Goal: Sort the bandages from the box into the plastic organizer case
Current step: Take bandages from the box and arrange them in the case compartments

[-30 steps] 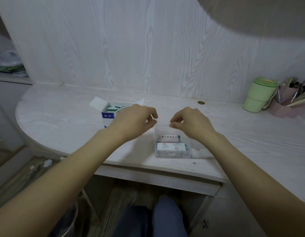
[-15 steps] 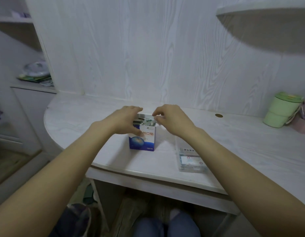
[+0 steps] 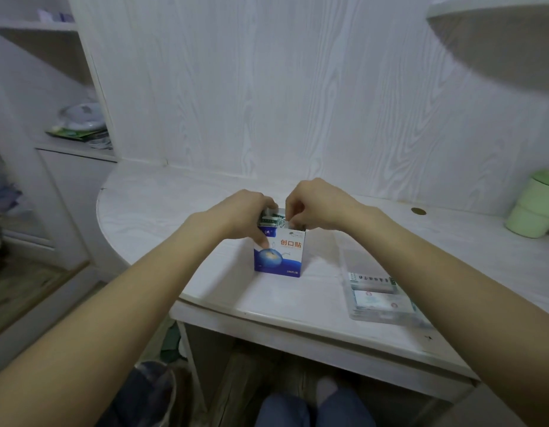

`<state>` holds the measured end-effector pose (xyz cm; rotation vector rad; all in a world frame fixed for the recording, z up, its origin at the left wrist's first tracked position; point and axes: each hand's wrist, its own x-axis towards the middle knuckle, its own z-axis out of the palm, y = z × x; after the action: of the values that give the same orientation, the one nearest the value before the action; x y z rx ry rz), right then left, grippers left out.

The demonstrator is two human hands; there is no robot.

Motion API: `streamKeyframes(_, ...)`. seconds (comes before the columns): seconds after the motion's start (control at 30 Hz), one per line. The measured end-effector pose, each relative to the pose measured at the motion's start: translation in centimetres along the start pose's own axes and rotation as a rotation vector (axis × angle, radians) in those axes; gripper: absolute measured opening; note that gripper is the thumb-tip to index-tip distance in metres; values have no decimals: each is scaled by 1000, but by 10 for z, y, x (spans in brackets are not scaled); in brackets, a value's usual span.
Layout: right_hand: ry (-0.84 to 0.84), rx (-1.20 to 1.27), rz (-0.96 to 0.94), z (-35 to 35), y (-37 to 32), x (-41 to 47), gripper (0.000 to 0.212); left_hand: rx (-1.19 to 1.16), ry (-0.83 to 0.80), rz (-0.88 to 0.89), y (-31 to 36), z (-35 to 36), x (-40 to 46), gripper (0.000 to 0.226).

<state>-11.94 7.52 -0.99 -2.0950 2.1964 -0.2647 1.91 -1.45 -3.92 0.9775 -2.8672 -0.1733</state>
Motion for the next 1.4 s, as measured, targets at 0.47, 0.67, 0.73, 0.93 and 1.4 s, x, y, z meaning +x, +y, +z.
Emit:
streamKeyframes(0.47, 186, 245, 15, 13, 17, -4, 12, -18, -30, -13, 3, 0, 0, 78)
streamKeyframes(0.67, 115, 353, -9, 12, 14, -8, 17, 28, -73, -5, 2, -6, 1, 76)
streamKeyframes(0.73, 120, 307, -29, 12, 14, -7, 12, 20, -86, -7, 2, -8, 1, 75)
streamKeyframes(0.93, 210, 518, -19, 9, 20, -8, 27, -43, -70, -36, 3, -4, -4, 70)
streamKeyframes(1.4, 457, 1251, 2, -13, 37, -44, 11, -829, 129, 36, 56, -23, -23, 45)
